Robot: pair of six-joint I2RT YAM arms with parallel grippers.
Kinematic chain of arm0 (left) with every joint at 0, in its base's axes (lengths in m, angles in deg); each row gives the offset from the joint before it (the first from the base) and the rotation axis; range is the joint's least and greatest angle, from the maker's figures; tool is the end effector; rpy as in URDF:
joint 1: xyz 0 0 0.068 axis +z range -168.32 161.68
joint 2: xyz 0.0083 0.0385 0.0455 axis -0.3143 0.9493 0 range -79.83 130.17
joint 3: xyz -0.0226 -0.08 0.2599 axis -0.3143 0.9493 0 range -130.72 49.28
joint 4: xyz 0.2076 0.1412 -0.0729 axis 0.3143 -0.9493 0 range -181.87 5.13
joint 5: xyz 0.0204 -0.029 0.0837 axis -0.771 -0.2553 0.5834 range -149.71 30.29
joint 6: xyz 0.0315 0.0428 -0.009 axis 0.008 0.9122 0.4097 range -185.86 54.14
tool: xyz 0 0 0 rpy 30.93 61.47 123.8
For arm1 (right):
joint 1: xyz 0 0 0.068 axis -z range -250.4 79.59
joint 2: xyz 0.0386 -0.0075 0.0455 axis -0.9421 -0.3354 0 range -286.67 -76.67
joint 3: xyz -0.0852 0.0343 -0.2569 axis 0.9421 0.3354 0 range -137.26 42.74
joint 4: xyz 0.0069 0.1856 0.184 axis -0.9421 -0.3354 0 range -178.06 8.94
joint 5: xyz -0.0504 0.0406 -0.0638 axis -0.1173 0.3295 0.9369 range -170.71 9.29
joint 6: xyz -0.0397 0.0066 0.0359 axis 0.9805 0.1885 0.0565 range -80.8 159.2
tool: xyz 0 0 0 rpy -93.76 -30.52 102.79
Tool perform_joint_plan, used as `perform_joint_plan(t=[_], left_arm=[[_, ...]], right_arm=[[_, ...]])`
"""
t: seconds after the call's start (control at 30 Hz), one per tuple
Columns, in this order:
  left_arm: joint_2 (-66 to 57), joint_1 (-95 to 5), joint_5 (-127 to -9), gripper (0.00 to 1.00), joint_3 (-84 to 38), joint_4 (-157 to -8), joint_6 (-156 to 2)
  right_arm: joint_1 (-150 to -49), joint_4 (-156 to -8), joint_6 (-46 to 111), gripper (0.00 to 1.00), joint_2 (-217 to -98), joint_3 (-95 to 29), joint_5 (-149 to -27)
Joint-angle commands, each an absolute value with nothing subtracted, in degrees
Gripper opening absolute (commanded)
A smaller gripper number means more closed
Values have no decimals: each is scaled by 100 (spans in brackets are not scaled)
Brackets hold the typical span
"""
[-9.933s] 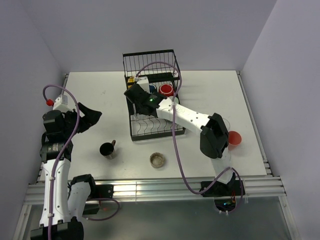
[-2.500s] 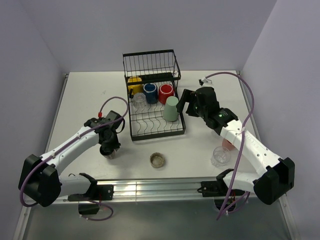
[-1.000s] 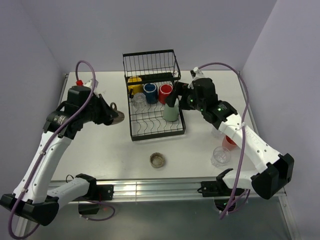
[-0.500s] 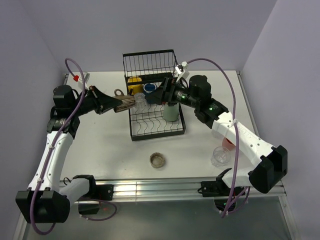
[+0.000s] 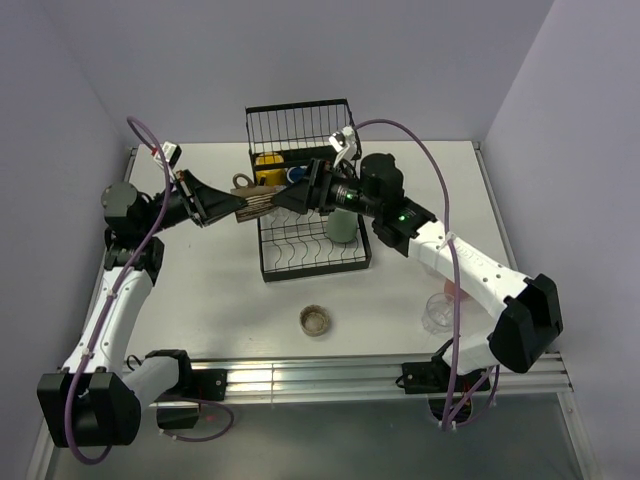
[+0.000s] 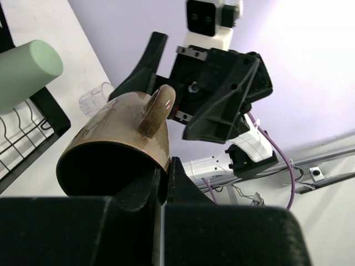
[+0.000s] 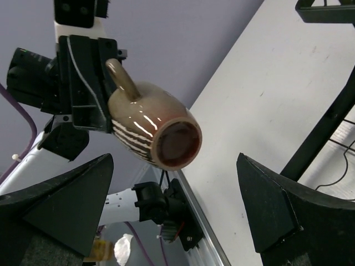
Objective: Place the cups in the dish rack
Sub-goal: Pass the cup from the left arm to the right
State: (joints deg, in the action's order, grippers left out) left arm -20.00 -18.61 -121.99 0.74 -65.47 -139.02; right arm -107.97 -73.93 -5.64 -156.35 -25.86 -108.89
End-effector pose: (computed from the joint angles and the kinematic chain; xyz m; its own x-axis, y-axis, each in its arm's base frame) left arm 0.2287 -0.0327 0.3654 -0.8003 -0.4410 -0.4061 0.3893 0.1329 -0.9115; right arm 0.2512 0.2144 0.3778 -0.6810 0.2603 -0.6844 -0.6074 0.3213 0.7265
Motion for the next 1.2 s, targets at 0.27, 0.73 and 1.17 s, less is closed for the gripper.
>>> perform_joint_plan(t=[0.27, 0.73, 1.17], left_arm=[[-2068, -1841, -12440, 0, 199, -5261, -14461], [-2033, -1841, -12448, 0, 427, -4383, -15014], [-1936, -1841, -12404, 0, 682, -3767, -15418]], right_arm=[[-11004, -6349, -984, 100, -15885, -2793, -11322], [-11189, -5892, -1221, 100, -16087, -2898, -11472], [-11277, -5435, -1555, 77, -16166, -2837, -11613]])
